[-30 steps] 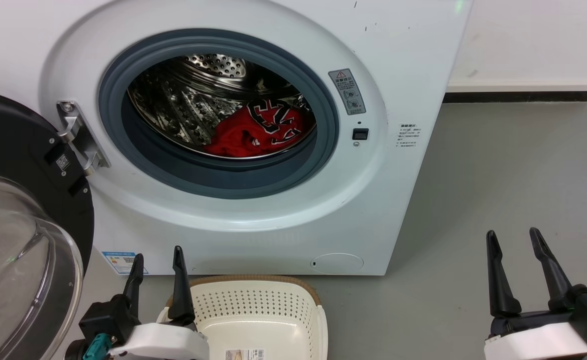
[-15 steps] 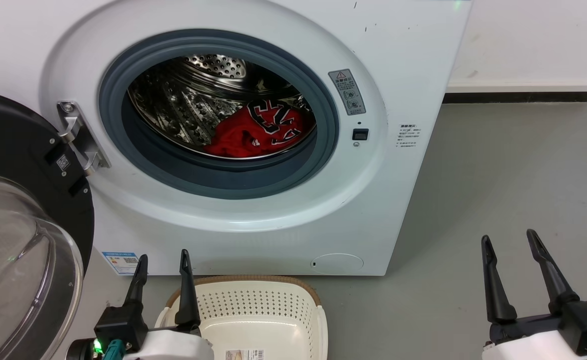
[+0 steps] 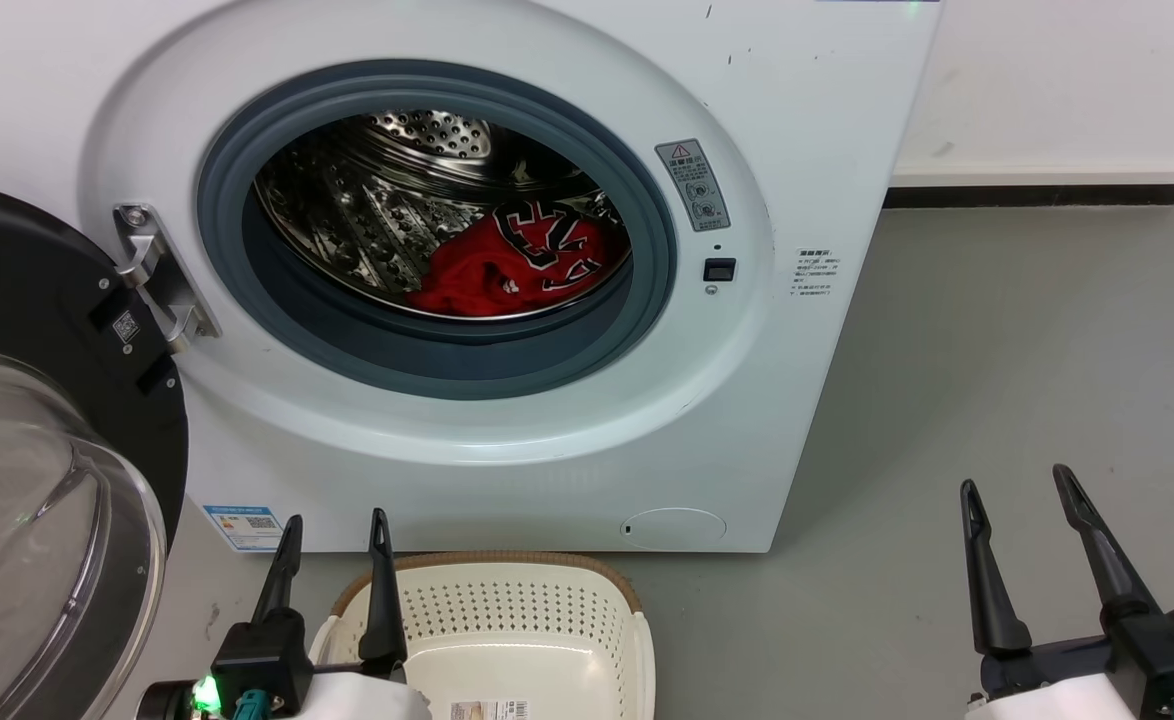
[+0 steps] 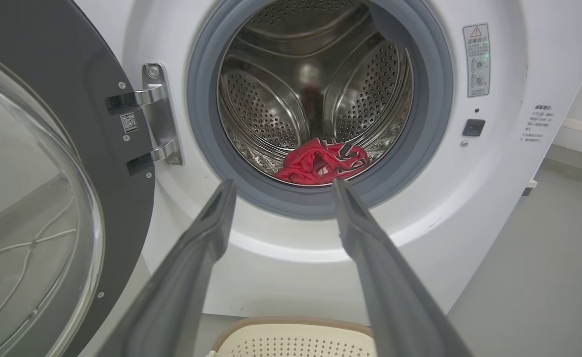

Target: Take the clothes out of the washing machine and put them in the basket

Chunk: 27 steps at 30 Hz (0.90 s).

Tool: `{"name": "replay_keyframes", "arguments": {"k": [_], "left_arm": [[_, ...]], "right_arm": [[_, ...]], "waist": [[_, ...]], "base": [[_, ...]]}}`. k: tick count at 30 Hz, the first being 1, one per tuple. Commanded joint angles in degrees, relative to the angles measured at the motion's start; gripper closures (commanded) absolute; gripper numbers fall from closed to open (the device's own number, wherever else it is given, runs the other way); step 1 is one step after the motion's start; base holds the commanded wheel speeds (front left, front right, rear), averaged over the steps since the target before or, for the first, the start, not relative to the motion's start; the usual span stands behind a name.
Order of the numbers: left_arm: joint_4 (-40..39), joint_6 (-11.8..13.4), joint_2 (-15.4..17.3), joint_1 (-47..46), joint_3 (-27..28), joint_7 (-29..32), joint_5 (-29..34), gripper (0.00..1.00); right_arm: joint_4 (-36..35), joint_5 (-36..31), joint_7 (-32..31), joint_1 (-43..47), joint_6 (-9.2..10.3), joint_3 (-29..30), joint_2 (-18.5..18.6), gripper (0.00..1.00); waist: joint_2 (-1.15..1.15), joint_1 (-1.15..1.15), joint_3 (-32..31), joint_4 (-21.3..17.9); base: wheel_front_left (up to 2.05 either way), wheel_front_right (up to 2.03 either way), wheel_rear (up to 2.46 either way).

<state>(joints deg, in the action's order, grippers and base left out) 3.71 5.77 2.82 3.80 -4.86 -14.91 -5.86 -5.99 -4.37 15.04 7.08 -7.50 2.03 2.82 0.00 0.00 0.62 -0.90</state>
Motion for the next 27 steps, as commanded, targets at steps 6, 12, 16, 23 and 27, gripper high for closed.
{"name": "replay_keyframes", "arguments": {"k": [6, 12, 16, 23, 27], "left_arm": [[0.8, 0.0, 0.1, 0.5, 0.2, -0.3, -0.2, 0.00], [1.1, -0.1, 0.1, 0.4, 0.0, -0.3, -0.2, 0.00], [1.2, -0.1, 0.1, 0.3, 0.0, -0.3, -0.1, 0.00], [2.8, 0.4, 0.1, -1.2, 0.1, -0.3, 0.0, 0.00], [5.2, -1.0, 0.1, -4.5, -1.1, -0.3, 1.0, 0.00]], "right_arm": [[0.5, 0.6, 0.2, 0.6, 0.02, 0.1, 0.1, 0.00], [0.8, 0.7, 0.2, 0.6, 0.03, 0.1, 0.1, 0.00], [0.9, 0.9, 0.2, 0.5, 0.02, 0.0, 0.1, 0.00], [0.9, 1.2, 0.2, 0.0, 0.02, -0.1, 0.1, 0.00], [0.6, 1.0, 0.2, -0.8, 0.02, -0.1, 0.1, 0.00]], "waist": [[0.00, 0.00, -0.1, -0.1], [0.00, 0.00, -0.1, 0.1], [0.00, 0.00, -0.1, 0.1], [0.00, 0.00, 0.3, -0.1], [0.00, 0.00, 1.6, -0.3]], "base": [[0.00, 0.00, 0.00], [0.00, 0.00, 0.00], [0.00, 0.00, 0.00], [0.00, 0.00, 0.00], [0.00, 0.00, 0.00]]}}
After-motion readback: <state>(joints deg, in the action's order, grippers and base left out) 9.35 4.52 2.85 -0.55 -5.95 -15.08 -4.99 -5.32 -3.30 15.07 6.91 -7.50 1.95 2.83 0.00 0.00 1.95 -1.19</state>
